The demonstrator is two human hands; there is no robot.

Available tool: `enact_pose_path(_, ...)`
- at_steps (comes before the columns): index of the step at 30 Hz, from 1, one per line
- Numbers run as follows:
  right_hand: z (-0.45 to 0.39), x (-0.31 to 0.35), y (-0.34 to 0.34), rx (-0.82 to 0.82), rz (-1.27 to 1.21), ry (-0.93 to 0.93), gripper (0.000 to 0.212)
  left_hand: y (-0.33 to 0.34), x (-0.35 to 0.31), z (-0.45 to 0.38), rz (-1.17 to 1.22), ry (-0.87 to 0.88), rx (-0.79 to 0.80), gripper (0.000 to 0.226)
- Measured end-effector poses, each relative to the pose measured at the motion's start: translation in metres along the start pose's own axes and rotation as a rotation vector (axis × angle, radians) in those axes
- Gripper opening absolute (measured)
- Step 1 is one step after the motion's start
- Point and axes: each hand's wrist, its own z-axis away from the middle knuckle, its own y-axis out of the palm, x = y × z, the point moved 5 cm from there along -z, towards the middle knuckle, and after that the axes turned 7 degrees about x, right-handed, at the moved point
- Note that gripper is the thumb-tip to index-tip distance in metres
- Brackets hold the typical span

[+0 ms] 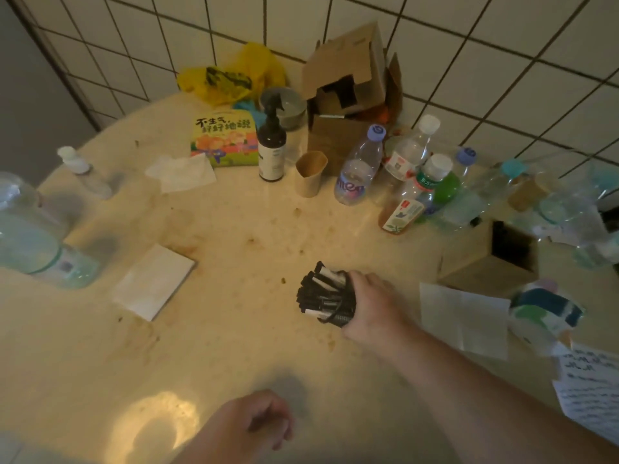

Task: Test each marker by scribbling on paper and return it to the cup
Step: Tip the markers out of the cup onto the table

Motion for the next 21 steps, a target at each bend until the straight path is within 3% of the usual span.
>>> enact_pose_path(13, -0.001, 0.024, -0.001, -0.006, 0.256, -0.002, 0.077, 0.003, 0.014, 0.014, 0.0, 0.057, 0.054, 0.033)
enact_pose_path(18, 0.004, 0.021, -0.005, -0.027, 0.299, -0.015, 0.084, 0.002, 0.011, 0.012, -0.018, 0.064, 0.039, 0.03)
enact_pose_path(21, 0.007, 0.015, -0.007, -0.017, 0.328, 0.007, 0.088, 0.004, 0.013, 0.009, -0.029, 0.056, 0.039, 0.015)
